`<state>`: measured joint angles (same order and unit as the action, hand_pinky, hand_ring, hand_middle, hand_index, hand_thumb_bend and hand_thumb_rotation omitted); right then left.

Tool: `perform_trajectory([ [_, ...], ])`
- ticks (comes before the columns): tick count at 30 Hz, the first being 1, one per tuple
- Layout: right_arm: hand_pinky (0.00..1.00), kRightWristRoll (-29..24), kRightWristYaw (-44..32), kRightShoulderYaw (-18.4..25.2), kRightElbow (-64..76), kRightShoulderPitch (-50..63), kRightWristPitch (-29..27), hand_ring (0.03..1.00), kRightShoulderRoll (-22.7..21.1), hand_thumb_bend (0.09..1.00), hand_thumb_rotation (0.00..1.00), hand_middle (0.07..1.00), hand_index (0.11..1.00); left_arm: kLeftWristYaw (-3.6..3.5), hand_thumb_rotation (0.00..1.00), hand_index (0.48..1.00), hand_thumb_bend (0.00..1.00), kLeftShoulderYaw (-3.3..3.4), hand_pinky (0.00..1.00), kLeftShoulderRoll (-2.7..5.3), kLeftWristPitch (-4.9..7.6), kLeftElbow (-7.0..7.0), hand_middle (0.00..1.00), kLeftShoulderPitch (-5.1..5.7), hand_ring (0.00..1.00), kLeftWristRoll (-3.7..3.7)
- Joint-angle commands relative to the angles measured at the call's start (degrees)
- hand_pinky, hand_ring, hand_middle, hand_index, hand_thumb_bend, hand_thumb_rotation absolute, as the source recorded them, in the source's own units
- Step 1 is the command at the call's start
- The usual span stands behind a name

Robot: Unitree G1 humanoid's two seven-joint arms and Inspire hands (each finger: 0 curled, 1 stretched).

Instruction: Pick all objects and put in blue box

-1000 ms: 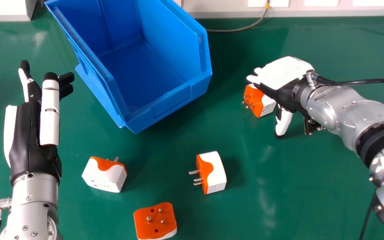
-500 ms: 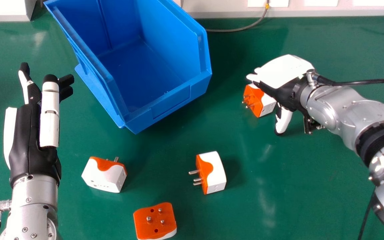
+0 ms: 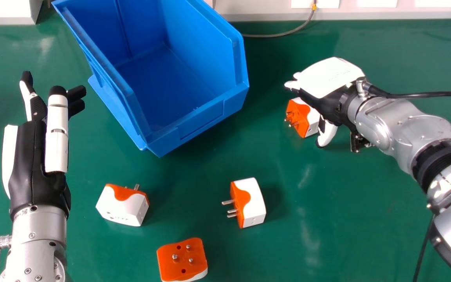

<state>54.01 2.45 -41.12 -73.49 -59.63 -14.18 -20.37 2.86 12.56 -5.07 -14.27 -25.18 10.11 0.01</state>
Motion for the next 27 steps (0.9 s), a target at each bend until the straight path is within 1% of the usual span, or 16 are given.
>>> perform_trajectory([
  [1, 0.89, -1.32, 0.72, 0.92, -0.21, -2.34, 0.93, 0.940, 0.30, 0.342, 0.14, 0.929, 0.878, 0.25, 1.00, 1.000, 0.23, -0.08, 0.98, 0.02, 0.97, -2.01, 0.83, 0.36, 0.85, 0.39],
  [5, 0.88, -1.34, 0.54, 1.04, -0.34, -2.42, 1.42, 0.940, 0.57, 0.344, 0.14, 0.926, 0.871, 0.31, 1.00, 1.000, 0.23, -0.25, 0.98, 0.05, 0.87, -2.28, 0.83, 0.50, 0.85, 0.50],
  [9, 0.88, -1.31, 0.72, 1.10, -0.35, -2.59, 1.24, 0.936, 0.55, 0.347, 0.15, 0.924, 0.871, 0.31, 1.00, 1.000, 0.23, -0.20, 0.98, -0.01, 0.93, -2.17, 0.83, 0.51, 0.85, 0.49],
  [13, 0.83, -1.88, 0.75, 1.70, -0.60, -2.94, 1.09, 0.897, 0.83, 0.351, 0.16, 0.890, 0.847, 0.35, 1.00, 1.000, 0.23, -0.28, 0.97, 0.00, 0.83, -2.23, 0.83, 0.46, 0.84, 0.57],
  [14, 0.80, -2.00, 0.81, 1.79, -0.66, -2.98, 1.18, 0.879, 0.92, 0.359, 0.16, 0.873, 0.831, 0.35, 1.00, 1.000, 0.23, -0.28, 0.97, -0.01, 0.89, -2.15, 0.83, 0.45, 0.84, 0.58],
  [15, 0.72, -2.19, 0.97, 1.84, -0.66, -3.02, 1.21, 0.814, 0.97, 0.377, 0.16, 0.824, 0.790, 0.34, 1.00, 1.000, 0.23, -0.29, 0.97, -0.02, 0.89, -2.14, 0.83, 0.45, 0.84, 0.60],
  [17, 0.69, -2.87, 0.84, 2.12, -0.62, -3.07, 1.20, 0.791, 1.15, 0.384, 0.15, 0.806, 0.775, 0.34, 1.00, 1.000, 0.23, -0.32, 0.97, -0.03, 0.89, -2.24, 0.82, 0.48, 0.84, 0.64],
  [18, 0.65, -3.14, 0.67, 2.21, -0.65, -3.10, 1.25, 0.747, 1.20, 0.392, 0.14, 0.774, 0.752, 0.36, 1.00, 1.000, 0.23, -0.37, 0.97, -0.01, 0.84, -2.34, 0.82, 0.49, 0.84, 0.68],
  [19, 0.65, -3.35, 0.42, 2.25, -0.66, -3.12, 1.21, 0.747, 1.18, 0.392, 0.14, 0.774, 0.752, 0.37, 1.00, 1.000, 0.23, -0.38, 0.97, -0.01, 0.83, -2.34, 0.82, 0.48, 0.84, 0.69],
  [20, 0.56, -3.49, 0.11, 2.25, -0.69, -3.17, 1.16, 0.657, 1.14, 0.416, 0.11, 0.702, 0.709, 0.39, 1.00, 1.000, 0.23, -0.40, 0.97, 0.00, 0.82, -2.31, 0.82, 0.45, 0.84, 0.70],
  [21, 0.56, -3.49, -0.15, 2.16, -0.72, -3.24, 1.11, 0.657, 1.08, 0.416, 0.11, 0.702, 0.709, 0.40, 1.00, 1.000, 0.23, -0.39, 0.97, 0.00, 0.83, -2.27, 0.82, 0.43, 0.84, 0.69],
  [22, 0.48, -3.35, -0.22, 1.99, -0.70, -3.31, 1.06, 0.570, 0.99, 0.437, 0.09, 0.656, 0.665, 0.42, 1.00, 1.000, 0.23, -0.40, 0.96, 0.01, 0.83, -2.26, 0.82, 0.42, 0.84, 0.68],
  [24, 0.48, -2.70, 0.05, 1.39, -0.70, -3.41, 1.18, 0.570, 0.88, 0.437, 0.09, 0.656, 0.665, 0.49, 1.00, 1.000, 0.23, -0.51, 0.96, 0.09, 0.72, -2.42, 0.82, 0.46, 0.84, 0.74],
  [25, 0.43, -2.43, 0.29, 1.13, -0.70, -3.44, 1.09, 0.538, 0.77, 0.452, 0.07, 0.625, 0.631, 0.53, 1.00, 1.000, 0.24, -0.60, 0.96, 0.14, 0.66, -2.59, 0.82, 0.52, 0.84, 0.79],
  [26, 0.43, -1.99, 0.86, 0.71, -0.69, -3.44, 0.96, 0.538, 0.65, 0.452, 0.07, 0.625, 0.631, 0.57, 1.00, 1.000, 0.24, -0.65, 0.96, 0.16, 0.59, -2.75, 0.82, 0.58, 0.84, 0.82],
  [27, 0.38, -1.58, 1.50, 0.30, -0.70, -3.42, 0.83, 0.511, 0.54, 0.464, 0.06, 0.599, 0.603, 0.62, 1.00, 1.000, 0.24, -0.70, 0.96, 0.17, 0.50, -2.92, 0.82, 0.62, 0.84, 0.84],
])
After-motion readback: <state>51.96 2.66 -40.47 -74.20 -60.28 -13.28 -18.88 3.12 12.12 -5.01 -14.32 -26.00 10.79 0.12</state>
